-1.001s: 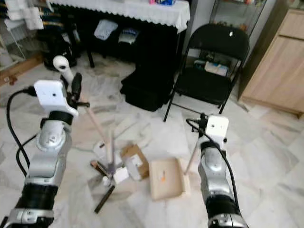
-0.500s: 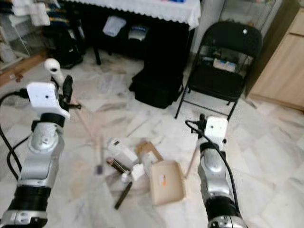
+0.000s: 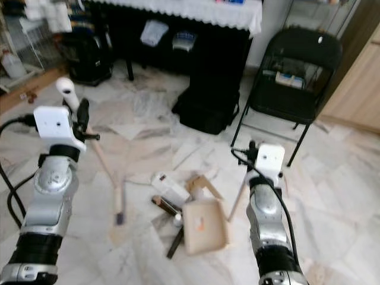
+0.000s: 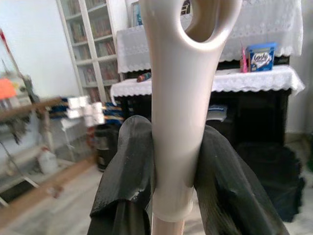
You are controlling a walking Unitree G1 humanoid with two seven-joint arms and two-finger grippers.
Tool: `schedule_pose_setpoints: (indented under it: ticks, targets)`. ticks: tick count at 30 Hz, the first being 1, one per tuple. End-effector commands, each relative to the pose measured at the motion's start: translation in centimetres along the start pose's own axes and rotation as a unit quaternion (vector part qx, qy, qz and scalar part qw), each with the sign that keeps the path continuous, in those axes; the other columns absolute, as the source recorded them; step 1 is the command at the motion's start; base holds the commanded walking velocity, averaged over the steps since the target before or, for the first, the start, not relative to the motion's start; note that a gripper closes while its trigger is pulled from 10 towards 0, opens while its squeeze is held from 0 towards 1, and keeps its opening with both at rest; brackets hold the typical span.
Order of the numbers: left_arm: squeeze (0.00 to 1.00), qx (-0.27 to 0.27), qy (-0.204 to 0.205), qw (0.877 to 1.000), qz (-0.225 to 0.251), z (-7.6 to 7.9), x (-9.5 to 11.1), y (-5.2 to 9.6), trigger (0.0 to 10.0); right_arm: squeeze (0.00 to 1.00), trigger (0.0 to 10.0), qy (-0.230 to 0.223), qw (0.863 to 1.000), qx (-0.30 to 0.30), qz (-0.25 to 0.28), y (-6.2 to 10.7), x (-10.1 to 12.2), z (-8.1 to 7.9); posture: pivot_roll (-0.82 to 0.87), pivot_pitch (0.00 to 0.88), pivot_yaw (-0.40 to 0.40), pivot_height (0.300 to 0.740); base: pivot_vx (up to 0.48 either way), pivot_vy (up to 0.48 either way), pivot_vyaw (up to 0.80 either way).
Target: Sweep floor
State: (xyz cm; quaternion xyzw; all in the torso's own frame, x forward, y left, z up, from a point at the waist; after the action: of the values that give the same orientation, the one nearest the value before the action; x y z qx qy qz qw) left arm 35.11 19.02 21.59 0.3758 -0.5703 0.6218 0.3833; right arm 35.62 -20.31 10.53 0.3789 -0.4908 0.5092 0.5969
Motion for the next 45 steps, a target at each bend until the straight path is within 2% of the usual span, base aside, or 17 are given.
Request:
schedule_pose_setpoints:
  ticks: [1,20,32,37,45]
  targets:
    - [0.00,-0.014,0.009,1.000,0.025,0.9,0.8,-0.1,10.0,0.00,10.0,-0.007,1.000,-0.012,0.014,-0.1,0.8,0.6,0.07,0.029,-0.011,0.740,0.000,0.000,0.00]
    - [0.00,-0.020,0.010,1.000,0.000,1.2,-0.7,0.4,10.0,0.00,10.0,-0.004,1.000,-0.009,0.008,0.1,0.8,0.4,0.07,0.024,-0.013,0.740,0.000,0.000,-0.77]
    - [0.00,-0.026,0.011,0.999,-0.026,1.7,-2.1,1.2,10.0,0.00,10.0,0.003,1.000,-0.003,-0.020,1.2,-1.3,0.0,0.07,0.029,-0.012,0.740,0.000,0.000,0.00]
    - [0.00,-0.044,-0.004,0.998,-0.035,2.3,-2.7,1.7,10.0,0.00,10.0,0.004,1.000,-0.003,-0.024,1.3,-1.6,0.0,0.07,0.034,-0.009,0.740,0.000,0.000,0.00]
    - [0.00,-0.043,-0.003,0.998,-0.052,2.4,-3.6,2.1,10.0,0.00,10.0,0.004,0.999,-0.001,-0.033,1.5,-2.2,-0.1,0.07,0.036,-0.008,0.740,0.000,0.000,0.00]
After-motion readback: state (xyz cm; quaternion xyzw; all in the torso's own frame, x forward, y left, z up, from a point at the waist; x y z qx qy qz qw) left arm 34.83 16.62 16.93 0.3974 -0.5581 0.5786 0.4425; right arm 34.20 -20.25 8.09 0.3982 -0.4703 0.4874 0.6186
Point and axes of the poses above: a point about 5 cm out from each wrist's last joint towards the gripper, its own y axis pointing back from the gripper into the wrist, its own x axis along the axis of the wrist's last joint, z = x × y, the point moved 3 cm from there along -y, pointing out of the wrist towards the gripper, and after that the axes turned 14 degrees about y, right-handed, at the moved point
